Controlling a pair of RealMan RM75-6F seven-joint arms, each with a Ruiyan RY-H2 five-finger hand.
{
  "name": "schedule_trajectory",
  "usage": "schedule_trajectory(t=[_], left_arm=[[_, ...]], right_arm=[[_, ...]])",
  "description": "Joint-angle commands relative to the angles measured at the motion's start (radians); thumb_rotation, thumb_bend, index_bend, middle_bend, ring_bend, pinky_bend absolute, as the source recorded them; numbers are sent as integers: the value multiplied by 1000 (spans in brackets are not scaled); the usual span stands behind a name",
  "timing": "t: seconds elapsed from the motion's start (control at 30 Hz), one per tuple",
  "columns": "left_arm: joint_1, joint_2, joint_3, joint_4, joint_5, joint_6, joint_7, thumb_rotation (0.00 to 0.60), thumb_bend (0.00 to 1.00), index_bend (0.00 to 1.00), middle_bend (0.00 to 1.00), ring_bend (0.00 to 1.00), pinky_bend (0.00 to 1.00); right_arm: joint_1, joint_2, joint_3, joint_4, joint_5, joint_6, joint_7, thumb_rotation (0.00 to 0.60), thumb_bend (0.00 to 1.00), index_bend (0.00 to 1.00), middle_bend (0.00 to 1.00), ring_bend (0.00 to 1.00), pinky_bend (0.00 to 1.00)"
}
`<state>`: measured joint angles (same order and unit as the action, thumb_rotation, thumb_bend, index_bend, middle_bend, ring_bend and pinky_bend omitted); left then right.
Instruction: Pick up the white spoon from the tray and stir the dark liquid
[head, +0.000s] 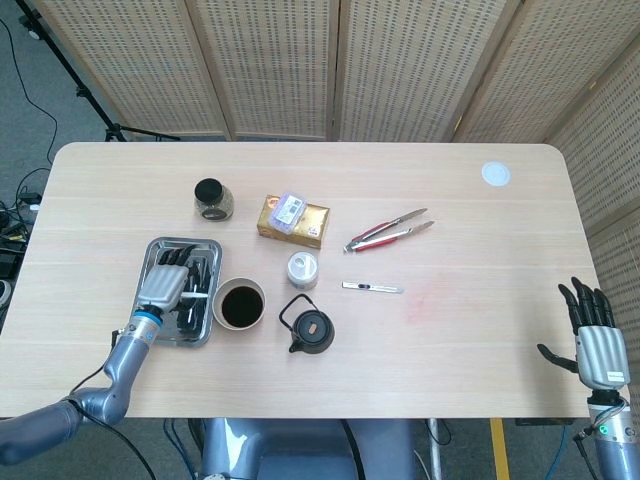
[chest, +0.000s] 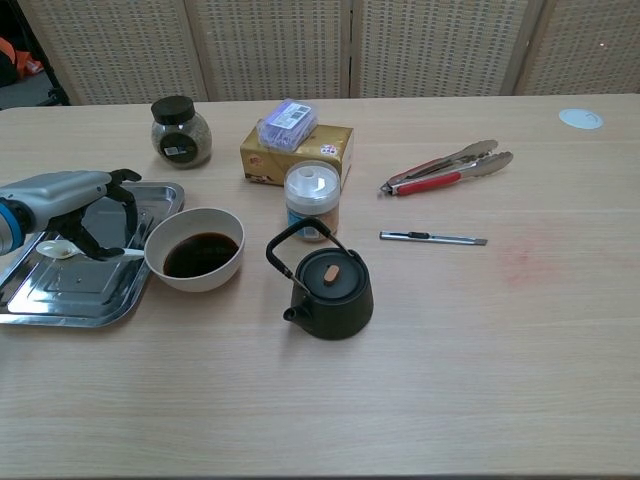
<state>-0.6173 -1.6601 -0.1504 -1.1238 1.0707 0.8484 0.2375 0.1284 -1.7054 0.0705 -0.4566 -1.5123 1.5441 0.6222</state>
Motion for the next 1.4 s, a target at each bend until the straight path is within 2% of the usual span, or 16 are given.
schedule_trajectory(t=[0.03, 0.23, 1.23, 1.4], left_arm=[[-2, -12, -4, 14, -10, 4, 8, 600, 302, 511, 0, 0, 0], [-6, -30, -7, 31, -27, -2, 17, 600, 304, 559, 0, 0, 0], [-39, -72, -24, 61, -117, -43, 87, 600, 302, 559, 0, 0, 0], [-45, -75, -25, 63, -135, -49, 105, 600, 345, 566, 0, 0, 0]], right_arm=[[0, 1, 1, -3, 2, -4, 1, 600, 0, 21, 0, 0, 0], [0, 4, 3, -10, 5, -11, 3, 600, 0, 21, 0, 0, 0], [-2, 12, 6, -29, 10, -24, 3, 600, 0, 21, 0, 0, 0], [-2, 13, 8, -32, 12, -26, 6, 600, 0, 21, 0, 0, 0]])
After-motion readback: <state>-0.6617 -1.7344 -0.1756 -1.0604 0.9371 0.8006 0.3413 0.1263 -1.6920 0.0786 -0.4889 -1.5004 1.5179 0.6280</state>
